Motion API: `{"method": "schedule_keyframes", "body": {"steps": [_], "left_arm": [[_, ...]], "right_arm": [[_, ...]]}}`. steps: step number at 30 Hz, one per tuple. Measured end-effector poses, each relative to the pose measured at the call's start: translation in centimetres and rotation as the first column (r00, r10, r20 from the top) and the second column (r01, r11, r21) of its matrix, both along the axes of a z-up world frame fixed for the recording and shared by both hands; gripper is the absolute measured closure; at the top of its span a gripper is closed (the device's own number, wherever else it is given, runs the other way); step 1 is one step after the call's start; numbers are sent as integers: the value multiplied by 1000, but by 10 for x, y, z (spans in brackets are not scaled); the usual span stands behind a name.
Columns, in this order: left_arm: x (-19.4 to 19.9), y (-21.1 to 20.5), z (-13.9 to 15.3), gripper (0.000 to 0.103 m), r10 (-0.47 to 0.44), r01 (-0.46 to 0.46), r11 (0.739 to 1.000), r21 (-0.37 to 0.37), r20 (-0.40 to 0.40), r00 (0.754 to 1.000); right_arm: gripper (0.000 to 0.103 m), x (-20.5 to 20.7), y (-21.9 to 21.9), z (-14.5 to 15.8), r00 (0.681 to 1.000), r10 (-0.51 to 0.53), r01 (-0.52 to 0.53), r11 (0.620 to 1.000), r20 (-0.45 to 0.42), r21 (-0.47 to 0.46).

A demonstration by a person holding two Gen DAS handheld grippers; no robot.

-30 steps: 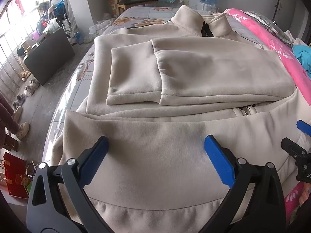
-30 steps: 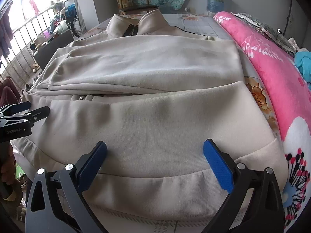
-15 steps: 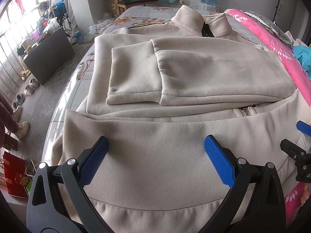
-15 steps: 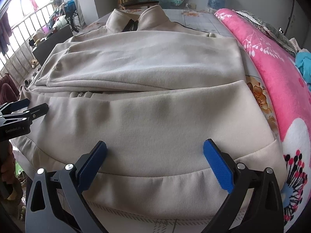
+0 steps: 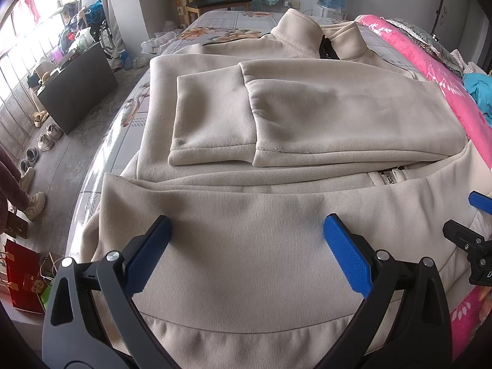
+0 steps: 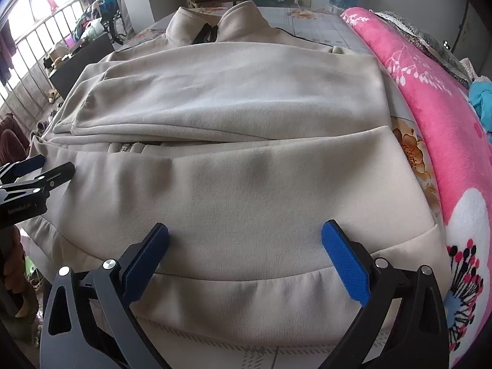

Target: Fold large clothes

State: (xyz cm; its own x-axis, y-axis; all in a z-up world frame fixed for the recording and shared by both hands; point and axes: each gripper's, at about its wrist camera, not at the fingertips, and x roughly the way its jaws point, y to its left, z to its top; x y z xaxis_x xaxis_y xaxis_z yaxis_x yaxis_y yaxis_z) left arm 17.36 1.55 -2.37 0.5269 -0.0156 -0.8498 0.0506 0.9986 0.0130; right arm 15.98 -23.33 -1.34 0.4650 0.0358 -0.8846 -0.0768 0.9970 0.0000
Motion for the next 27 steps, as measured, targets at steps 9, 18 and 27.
{"method": "schedule_keyframes", "body": {"steps": [9,18,27], "left_arm": [[0,0,0,7,-1,1,1000,1,0,1000],[3,5,9,7,-68,68,998,18,2,998],[51,33,100,7,-151,154,988,-3,183,971]], "right_arm": [[6,3,0,0,1000,6,-6,1000,-16,0],[6,12,-4,10,995,43,-40,998,-89,40],[6,74,-10,114,979,140,-155,983,148,99]]}}
